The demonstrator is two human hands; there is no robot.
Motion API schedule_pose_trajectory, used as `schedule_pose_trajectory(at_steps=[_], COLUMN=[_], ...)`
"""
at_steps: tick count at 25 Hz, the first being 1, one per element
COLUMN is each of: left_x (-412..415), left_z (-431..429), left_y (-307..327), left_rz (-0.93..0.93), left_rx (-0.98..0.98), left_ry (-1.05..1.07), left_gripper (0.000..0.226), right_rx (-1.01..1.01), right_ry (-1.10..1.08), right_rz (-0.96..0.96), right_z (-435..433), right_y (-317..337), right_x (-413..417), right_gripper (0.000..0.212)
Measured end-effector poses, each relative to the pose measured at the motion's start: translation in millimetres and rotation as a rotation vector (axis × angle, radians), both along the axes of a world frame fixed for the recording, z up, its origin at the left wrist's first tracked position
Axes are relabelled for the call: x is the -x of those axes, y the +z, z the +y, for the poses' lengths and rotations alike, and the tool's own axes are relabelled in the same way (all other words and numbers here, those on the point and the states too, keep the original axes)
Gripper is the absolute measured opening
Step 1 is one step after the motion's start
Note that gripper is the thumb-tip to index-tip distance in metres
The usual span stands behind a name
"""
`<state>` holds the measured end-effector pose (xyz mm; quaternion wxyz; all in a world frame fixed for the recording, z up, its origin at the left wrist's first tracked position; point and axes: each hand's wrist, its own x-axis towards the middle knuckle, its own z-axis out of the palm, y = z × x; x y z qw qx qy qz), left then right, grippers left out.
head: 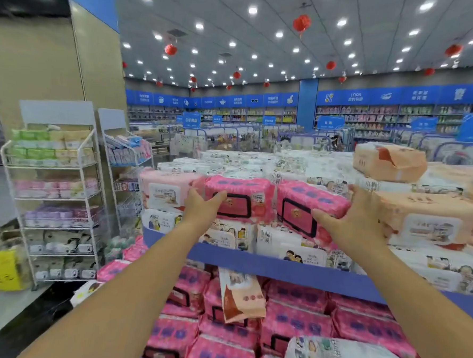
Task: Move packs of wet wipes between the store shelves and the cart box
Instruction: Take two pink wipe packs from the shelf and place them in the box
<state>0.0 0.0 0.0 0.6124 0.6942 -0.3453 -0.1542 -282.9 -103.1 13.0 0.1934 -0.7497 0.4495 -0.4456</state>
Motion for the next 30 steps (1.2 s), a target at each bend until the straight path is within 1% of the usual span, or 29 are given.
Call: schedule_pose_trajectory(at_steps=[2,3,4,6,7,9,10,11,13,15,16,18,20,22,23,24,25,26,27,28,29,30], left_x=[-14.0,-20.8,-28.9,-33.3,-36.7,-42.9,-46.6,-47.1,-45.1,-40.2,-37.8,-28.0,-21.2,-10.4,-8.1,-5.7,-2.3,1.3,4.2,9.5,12.0,14.3], left_z=[-10.3,-16.1,-22.1,-28.7,-29.5,-28.6,-27.4,-24.0,-18.8,-16.6,-16.4,-12.7,-4.0,19.0,33.2,47.8,63.8,82.5,100.6,122.6,143.5,166.3], left_y=[-3.1,-4.2,-6.2,-6.3,-7.9,-12.3,-14.8,-14.9,-11.4,-10.1,-13.7,-21.0,-25.4,-30.4,-34.4,-37.5,-42.2,-47.8,-54.5,-60.4,-68.4,-77.0], left_rz=[0.019,0.024,0.031,0.04,0.041,-0.023,-0.073,-0.112,-0.14,-0.132,-0.136,-0.146,-0.061,0.101,0.174,0.251,0.326,0.401,0.464,0.504,0.527,0.552], left_rx=[-0.068,-0.101,-0.108,-0.104,-0.1,-0.114,-0.106,-0.083,-0.053,-0.026,0.009,0.106,0.17,0.218,0.226,0.239,0.258,0.275,0.303,0.322,0.337,0.351], left_ry=[-0.036,-0.073,-0.108,-0.161,-0.179,-0.219,-0.244,-0.288,-0.38,-0.424,-0.429,-0.385,-0.302,-0.279,-0.279,-0.265,-0.256,-0.242,-0.224,-0.19,-0.153,-0.111], left_gripper=[0.099,0.101,0.102,0.105,0.11,0.122,0.12,0.111,0.083,0.068,0.065,0.074,0.086,0.088,0.095,0.103,0.105,0.098,0.084,0.067,0.056,0.052], right_rx=[-0.116,-0.178,-0.218,-0.2,-0.174,-0.184,-0.193,-0.188,-0.191,-0.209,-0.227,-0.286,-0.352,-0.384,-0.403,-0.439,-0.481,-0.532,-0.571,-0.621,-0.655,-0.692], right_ry=[0.062,0.099,0.106,0.079,0.086,0.08,0.083,0.09,0.112,0.128,0.126,0.129,0.15,0.224,0.288,0.353,0.415,0.459,0.506,0.55,0.588,0.62], right_rz=[-0.121,-0.188,-0.222,-0.216,-0.221,-0.25,-0.275,-0.308,-0.409,-0.504,-0.556,-0.665,-0.742,-0.794,-0.826,-0.856,-0.867,-0.867,-0.862,-0.848,-0.828,-0.815], right_z=[-8.6,-12.5,-12.6,-19.8,-21.4,-15.5,-11.8,-10.1,0.6,6.7,11.0,20.1,30.2,44.7,51.7,60.0,66.4,74.3,79.8,88.4,94.4,102.9], right_y=[-6.2,-13.6,-18.6,-28.8,-31.8,-31.6,-31.1,-32.0,-29.0,-25.6,-25.2,-25.6,-25.6,-25.2,-25.4,-24.5,-26.9,-30.2,-36.4,-43.0,-53.3,-63.6], right_x=[-7.6,-10.4,-11.0,-10.4,-10.4,-12.6,-13.5,-14.6,-16.2,-13.4,-11.3,-3.2,5.6,15.4,19.1,20.1,19.3,15.5,10.2,1.8,-7.3,-17.1], right_gripper=[0.104,0.105,0.102,0.093,0.088,0.082,0.079,0.074,0.065,0.053,0.045,0.036,0.043,0.041,0.042,0.048,0.057,0.068,0.076,0.079,0.075,0.066])
